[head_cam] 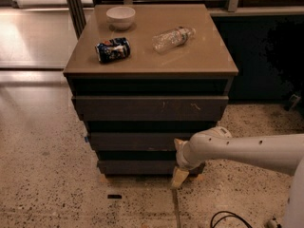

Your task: Open middle drawer

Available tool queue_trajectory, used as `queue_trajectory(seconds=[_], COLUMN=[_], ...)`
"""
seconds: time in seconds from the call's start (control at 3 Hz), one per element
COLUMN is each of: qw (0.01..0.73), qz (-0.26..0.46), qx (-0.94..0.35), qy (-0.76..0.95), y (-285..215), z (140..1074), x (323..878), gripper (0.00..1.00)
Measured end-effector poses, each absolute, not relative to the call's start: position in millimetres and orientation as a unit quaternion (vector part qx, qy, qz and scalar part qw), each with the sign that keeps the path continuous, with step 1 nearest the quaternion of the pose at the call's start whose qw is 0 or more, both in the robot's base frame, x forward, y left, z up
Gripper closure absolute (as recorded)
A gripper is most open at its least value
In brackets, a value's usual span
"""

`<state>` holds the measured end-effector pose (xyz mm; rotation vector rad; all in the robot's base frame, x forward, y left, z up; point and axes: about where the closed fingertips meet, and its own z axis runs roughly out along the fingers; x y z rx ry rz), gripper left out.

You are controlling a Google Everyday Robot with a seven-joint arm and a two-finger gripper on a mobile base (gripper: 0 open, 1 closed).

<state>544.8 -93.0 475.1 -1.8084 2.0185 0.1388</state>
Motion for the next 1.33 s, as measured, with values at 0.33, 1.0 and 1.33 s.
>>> queue_trajectory(seconds=[0.33, 1.0, 1.33], qw=[0.212, 0.265, 0.264], qz=[0.050, 0.072, 0.073], qx=[-0.651, -0.639, -0.639], qy=[0.727, 0.719, 0.718], y=[-93.0, -101.6, -101.0], z=[475.1, 464.4, 463.3], x=[544.8, 629.3, 628.9], gripper=[0.00, 0.00, 0.00])
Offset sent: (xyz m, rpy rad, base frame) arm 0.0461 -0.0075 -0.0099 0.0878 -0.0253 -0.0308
